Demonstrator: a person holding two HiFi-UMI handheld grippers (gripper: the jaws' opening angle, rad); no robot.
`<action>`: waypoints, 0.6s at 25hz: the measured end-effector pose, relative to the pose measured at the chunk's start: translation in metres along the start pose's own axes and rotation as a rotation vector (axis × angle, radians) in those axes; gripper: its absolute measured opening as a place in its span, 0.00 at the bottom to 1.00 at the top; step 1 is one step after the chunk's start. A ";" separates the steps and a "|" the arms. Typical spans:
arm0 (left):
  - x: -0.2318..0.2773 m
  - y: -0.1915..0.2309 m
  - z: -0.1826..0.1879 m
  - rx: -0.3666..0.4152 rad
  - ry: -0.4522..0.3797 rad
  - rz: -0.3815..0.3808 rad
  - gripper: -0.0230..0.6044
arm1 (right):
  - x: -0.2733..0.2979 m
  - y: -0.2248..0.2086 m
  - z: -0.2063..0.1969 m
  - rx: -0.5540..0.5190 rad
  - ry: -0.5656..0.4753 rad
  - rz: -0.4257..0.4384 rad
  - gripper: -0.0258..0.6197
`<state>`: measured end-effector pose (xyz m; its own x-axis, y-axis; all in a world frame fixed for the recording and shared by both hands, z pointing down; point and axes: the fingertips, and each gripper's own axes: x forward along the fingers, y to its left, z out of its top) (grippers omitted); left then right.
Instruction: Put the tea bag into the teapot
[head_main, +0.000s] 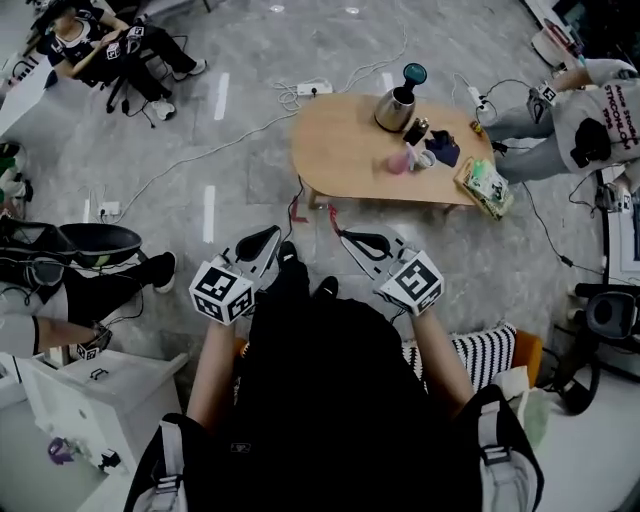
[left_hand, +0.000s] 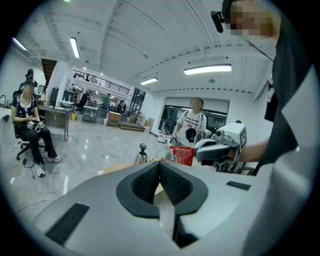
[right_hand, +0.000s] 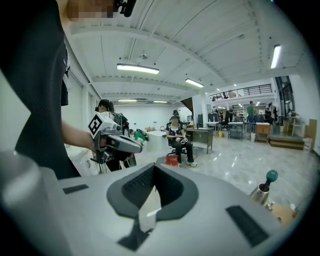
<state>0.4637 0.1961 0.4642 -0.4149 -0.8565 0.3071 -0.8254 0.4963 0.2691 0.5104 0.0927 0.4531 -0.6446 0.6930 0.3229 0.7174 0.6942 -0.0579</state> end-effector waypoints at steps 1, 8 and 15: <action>-0.002 0.004 0.001 -0.006 -0.005 0.012 0.05 | 0.002 -0.002 0.000 -0.002 0.004 0.007 0.05; -0.010 0.050 0.003 -0.030 0.006 0.049 0.05 | 0.042 -0.024 0.008 -0.004 0.021 0.009 0.05; -0.003 0.139 0.031 -0.050 -0.007 0.026 0.05 | 0.115 -0.067 0.033 0.012 0.049 -0.027 0.05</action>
<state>0.3384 0.2629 0.4728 -0.4384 -0.8443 0.3081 -0.7944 0.5244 0.3066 0.3796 0.1320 0.4628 -0.6494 0.6642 0.3702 0.6969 0.7146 -0.0596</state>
